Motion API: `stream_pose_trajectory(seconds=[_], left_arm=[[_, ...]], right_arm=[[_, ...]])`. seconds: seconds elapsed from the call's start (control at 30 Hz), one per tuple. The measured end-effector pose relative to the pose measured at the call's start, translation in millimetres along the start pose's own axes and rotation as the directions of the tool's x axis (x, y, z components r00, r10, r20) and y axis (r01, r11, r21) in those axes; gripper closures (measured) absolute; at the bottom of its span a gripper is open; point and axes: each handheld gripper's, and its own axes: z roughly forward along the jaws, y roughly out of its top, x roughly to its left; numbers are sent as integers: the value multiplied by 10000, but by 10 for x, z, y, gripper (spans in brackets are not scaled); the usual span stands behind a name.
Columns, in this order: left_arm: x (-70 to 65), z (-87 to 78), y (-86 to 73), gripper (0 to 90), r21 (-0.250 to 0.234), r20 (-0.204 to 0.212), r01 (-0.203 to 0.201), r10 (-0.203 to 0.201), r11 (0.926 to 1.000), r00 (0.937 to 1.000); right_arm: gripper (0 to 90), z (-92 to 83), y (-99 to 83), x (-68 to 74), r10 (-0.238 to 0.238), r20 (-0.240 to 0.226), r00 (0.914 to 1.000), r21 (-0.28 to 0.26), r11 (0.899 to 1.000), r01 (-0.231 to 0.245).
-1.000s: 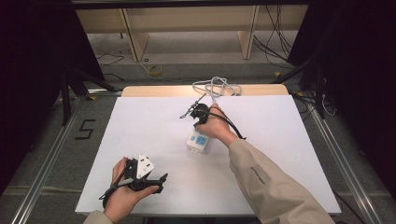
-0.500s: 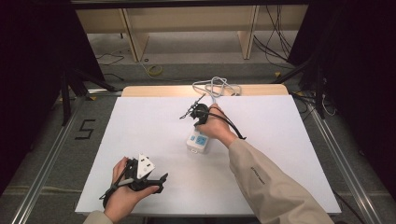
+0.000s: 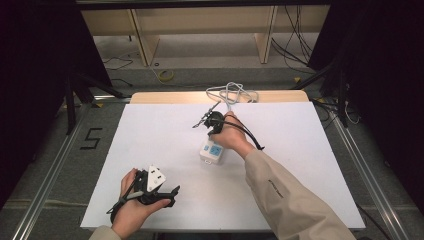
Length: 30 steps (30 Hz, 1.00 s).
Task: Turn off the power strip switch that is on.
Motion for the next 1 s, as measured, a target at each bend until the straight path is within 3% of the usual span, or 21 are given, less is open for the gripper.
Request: stream_pose_trajectory(seconds=[0.73, 1.0], left_arm=[[-7, 0, 1, 141, 1, 7, -27, 27, 10000, 10000], [-5, 0, 1, 141, 12, 4, -22, 22, 10000, 10000]], right_arm=[[900, -2, -9, 3, -55, 31, 10000, -146, 9999, 56], [900, -79, -39, -30, 236, -106, 9997, -651, 9976, -243]])
